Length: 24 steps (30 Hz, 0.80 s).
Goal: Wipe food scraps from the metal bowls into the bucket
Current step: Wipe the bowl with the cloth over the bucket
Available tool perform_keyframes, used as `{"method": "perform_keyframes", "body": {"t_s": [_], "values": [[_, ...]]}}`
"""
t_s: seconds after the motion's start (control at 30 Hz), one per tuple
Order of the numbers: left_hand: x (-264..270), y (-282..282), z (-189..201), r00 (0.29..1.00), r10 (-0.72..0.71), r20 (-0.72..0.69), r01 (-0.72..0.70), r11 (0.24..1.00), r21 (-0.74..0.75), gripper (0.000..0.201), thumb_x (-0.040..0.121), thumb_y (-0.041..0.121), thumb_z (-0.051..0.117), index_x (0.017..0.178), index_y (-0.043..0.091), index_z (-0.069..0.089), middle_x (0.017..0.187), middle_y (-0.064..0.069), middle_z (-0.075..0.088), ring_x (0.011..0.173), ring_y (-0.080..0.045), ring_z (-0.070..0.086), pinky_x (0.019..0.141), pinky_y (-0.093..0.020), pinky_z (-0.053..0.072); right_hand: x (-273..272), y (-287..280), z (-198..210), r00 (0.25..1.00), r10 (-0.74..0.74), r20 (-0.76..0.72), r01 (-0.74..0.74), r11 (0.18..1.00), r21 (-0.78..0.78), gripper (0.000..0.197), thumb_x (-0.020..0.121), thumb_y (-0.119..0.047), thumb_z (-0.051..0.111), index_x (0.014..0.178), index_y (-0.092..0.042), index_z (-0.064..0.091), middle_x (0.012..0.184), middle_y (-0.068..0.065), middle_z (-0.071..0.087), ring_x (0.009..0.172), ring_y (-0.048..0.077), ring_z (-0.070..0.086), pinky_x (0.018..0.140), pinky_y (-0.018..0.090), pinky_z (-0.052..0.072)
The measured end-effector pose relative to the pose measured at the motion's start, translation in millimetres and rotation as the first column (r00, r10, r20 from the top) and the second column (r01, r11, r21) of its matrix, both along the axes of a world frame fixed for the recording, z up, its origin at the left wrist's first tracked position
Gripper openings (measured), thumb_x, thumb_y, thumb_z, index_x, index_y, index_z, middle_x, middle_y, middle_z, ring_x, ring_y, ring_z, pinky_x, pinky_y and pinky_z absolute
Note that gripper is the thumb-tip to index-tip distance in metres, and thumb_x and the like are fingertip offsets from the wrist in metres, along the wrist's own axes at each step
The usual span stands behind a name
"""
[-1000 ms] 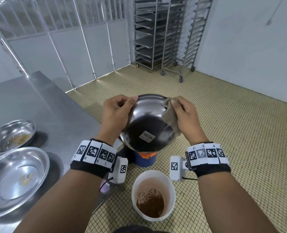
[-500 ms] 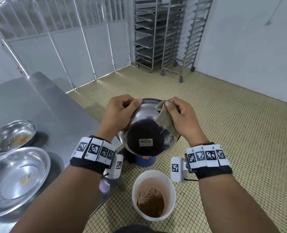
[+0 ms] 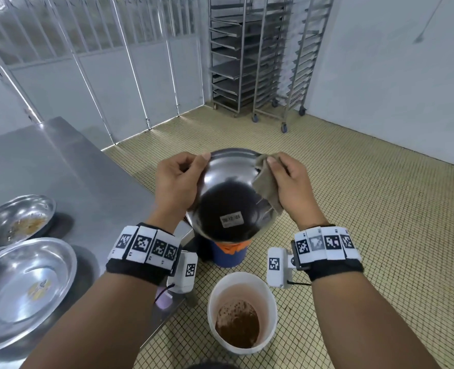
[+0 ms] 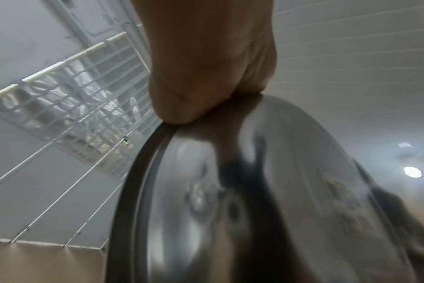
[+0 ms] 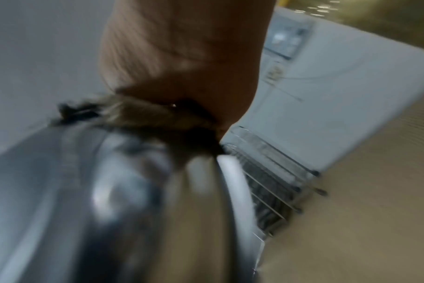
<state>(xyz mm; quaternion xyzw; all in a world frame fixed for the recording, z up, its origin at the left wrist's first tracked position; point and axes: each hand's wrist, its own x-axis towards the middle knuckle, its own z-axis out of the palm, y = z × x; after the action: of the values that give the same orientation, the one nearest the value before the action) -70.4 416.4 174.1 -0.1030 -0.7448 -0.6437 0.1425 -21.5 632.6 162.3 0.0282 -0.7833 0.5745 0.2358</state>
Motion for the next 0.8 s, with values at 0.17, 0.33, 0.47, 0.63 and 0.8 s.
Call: {"method": "perform_keyframes", "body": {"t_s": [0.17, 0.33, 0.47, 0.63, 0.8], "values": [[-2.3, -4.4, -8.6, 1.000, 0.015, 0.001, -0.015, 1.000, 0.012, 0.032, 0.099, 0.028, 0.070, 0.076, 0.006, 0.072, 0.064, -0.021, 0.065, 0.055, -0.019, 0.054, 0.049, -0.036, 0.044, 0.8, -3.4, -11.3, 0.996, -0.070, 0.056, 0.075, 0.993, -0.096, 0.033, 0.108, -0.017, 0.045, 0.092, -0.030, 0.071, 0.094, -0.018, 0.072, 0.090, -0.001, 0.065, 0.082, 0.022, 0.047], [3.1, 5.0, -11.8, 0.990, -0.142, 0.008, 0.142, 0.984, -0.111, 0.023, 0.097, 0.026, 0.072, 0.075, 0.018, 0.072, 0.053, 0.004, 0.063, 0.045, -0.005, 0.052, 0.043, -0.020, 0.040, -10.6, -12.6, 14.8, 1.000, -0.026, 0.014, 0.017, 0.886, 0.463, 0.020, 0.101, -0.032, 0.057, 0.085, -0.024, 0.065, 0.079, -0.009, 0.066, 0.078, 0.014, 0.062, 0.071, 0.032, 0.048], [-0.9, -3.2, -15.9, 0.999, 0.015, 0.045, -0.017, 0.999, 0.031, 0.027, 0.097, 0.029, 0.072, 0.074, 0.014, 0.073, 0.058, -0.007, 0.064, 0.052, -0.014, 0.056, 0.050, -0.029, 0.046, -5.7, 1.9, -9.3, 0.998, -0.007, 0.067, 0.008, 1.000, -0.014, 0.024, 0.105, -0.024, 0.053, 0.094, -0.025, 0.073, 0.098, -0.007, 0.075, 0.095, 0.011, 0.069, 0.080, 0.023, 0.052], [-3.0, -7.7, -25.9, 0.999, 0.011, 0.044, -0.002, 0.980, -0.201, 0.033, 0.103, 0.036, 0.061, 0.079, 0.013, 0.068, 0.060, -0.007, 0.059, 0.050, -0.002, 0.051, 0.050, -0.021, 0.040, 1.1, 2.0, -18.5, 0.997, -0.003, 0.074, 0.015, 0.987, -0.163, 0.030, 0.107, -0.010, 0.049, 0.094, -0.017, 0.075, 0.097, -0.011, 0.077, 0.095, 0.004, 0.070, 0.084, 0.019, 0.051], [-4.4, 1.1, -13.6, 0.988, -0.154, -0.007, 0.133, 0.876, -0.464, 0.024, 0.101, 0.037, 0.063, 0.082, 0.023, 0.070, 0.061, 0.010, 0.064, 0.055, 0.001, 0.057, 0.054, -0.011, 0.038, -5.0, -3.6, -12.9, 0.995, -0.035, 0.099, 0.008, 0.967, 0.254, 0.025, 0.101, -0.036, 0.057, 0.084, -0.023, 0.070, 0.086, -0.006, 0.074, 0.086, 0.016, 0.069, 0.082, 0.046, 0.056]]}}
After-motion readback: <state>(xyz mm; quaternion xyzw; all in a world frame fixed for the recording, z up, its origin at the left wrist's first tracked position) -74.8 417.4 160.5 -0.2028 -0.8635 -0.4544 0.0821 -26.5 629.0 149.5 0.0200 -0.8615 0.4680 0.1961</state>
